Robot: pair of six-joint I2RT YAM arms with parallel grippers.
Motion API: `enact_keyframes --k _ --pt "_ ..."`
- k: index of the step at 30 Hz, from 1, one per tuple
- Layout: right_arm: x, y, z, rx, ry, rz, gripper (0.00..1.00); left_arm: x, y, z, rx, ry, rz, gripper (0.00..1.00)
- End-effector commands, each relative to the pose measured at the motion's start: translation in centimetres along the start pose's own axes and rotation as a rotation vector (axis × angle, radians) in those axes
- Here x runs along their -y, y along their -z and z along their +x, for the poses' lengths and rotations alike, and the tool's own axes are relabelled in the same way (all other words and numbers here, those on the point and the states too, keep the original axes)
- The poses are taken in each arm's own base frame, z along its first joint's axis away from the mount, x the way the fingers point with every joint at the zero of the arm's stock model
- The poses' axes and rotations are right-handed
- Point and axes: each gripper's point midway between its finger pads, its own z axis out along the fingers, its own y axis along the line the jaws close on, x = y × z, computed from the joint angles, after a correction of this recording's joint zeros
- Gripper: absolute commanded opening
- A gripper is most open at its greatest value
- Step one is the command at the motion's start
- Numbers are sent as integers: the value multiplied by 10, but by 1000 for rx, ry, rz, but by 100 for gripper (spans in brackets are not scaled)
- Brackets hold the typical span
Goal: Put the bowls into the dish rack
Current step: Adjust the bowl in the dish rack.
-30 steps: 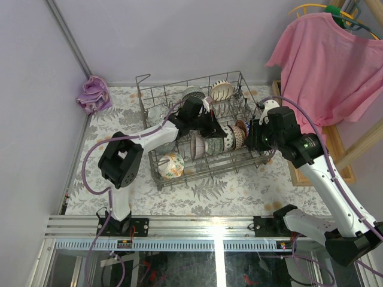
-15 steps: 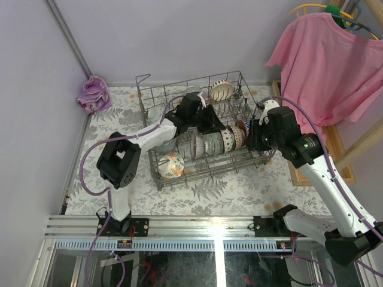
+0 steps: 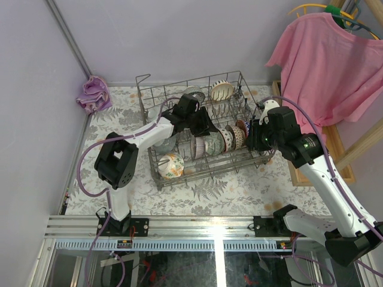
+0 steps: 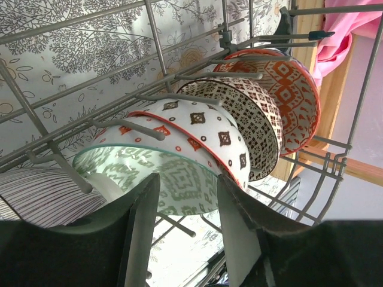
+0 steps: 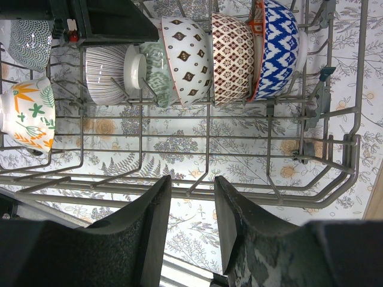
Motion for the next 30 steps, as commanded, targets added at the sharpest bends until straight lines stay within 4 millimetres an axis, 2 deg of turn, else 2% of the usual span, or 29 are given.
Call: enact_keyframes --k 1,12,18,23,30 --pt "-2 1 -10 35 3 -12 42 7 14 -3 13 -26 -5 42" --pt "-3 2 -10 35 1 -16 41 12 9 -5 42 -17 -75 40" --pt "-4 3 -10 41 2 -21 41 27 3 0 58 -24 -55 40" --pt "-3 4 -10 47 3 -19 41 23 -4 6 44 -23 -89 38" --pt "-3 5 -10 52 3 -20 42 21 5 4 69 -26 -104 36"
